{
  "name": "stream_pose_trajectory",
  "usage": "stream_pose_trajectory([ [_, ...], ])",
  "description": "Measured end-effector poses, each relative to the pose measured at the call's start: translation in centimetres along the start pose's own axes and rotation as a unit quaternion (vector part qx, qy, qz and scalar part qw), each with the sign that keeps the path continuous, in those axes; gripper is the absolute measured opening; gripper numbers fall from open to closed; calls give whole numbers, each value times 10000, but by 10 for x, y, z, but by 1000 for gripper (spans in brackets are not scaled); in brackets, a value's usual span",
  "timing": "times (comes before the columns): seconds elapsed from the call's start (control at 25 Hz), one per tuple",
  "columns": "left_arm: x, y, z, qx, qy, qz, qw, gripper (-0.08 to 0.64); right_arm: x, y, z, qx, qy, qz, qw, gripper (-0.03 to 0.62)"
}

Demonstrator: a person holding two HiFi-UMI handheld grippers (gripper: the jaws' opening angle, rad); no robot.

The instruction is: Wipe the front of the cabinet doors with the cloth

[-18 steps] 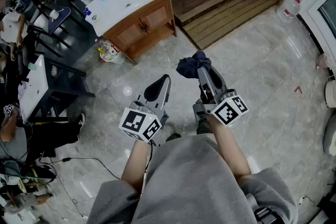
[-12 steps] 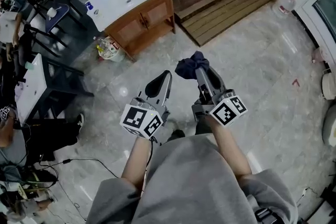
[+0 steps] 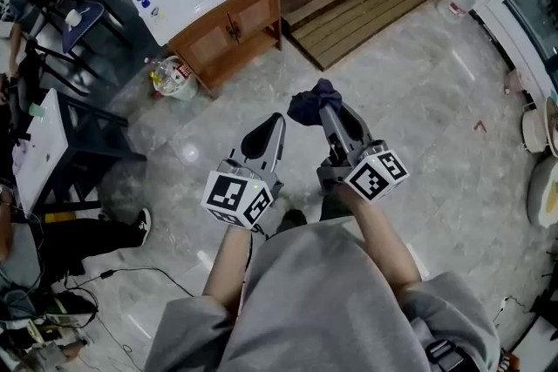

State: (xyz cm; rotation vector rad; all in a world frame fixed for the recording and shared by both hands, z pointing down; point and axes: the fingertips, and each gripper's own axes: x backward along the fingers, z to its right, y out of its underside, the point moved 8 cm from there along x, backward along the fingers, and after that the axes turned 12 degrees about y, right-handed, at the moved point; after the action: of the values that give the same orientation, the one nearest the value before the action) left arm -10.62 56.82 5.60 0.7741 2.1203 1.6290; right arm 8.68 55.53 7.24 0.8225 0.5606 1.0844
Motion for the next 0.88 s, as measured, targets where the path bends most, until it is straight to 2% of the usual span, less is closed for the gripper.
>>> stream_pose_trajectory([
  [0.36, -13, 4, -14, 93, -67, -142, 9998, 8, -23, 1, 8, 43, -26, -156, 9999, 81],
  [0.88, -87, -1, -50, 43, -199, -404, 9990, 8, -81, -20, 63, -18, -114, -324, 9994, 81],
])
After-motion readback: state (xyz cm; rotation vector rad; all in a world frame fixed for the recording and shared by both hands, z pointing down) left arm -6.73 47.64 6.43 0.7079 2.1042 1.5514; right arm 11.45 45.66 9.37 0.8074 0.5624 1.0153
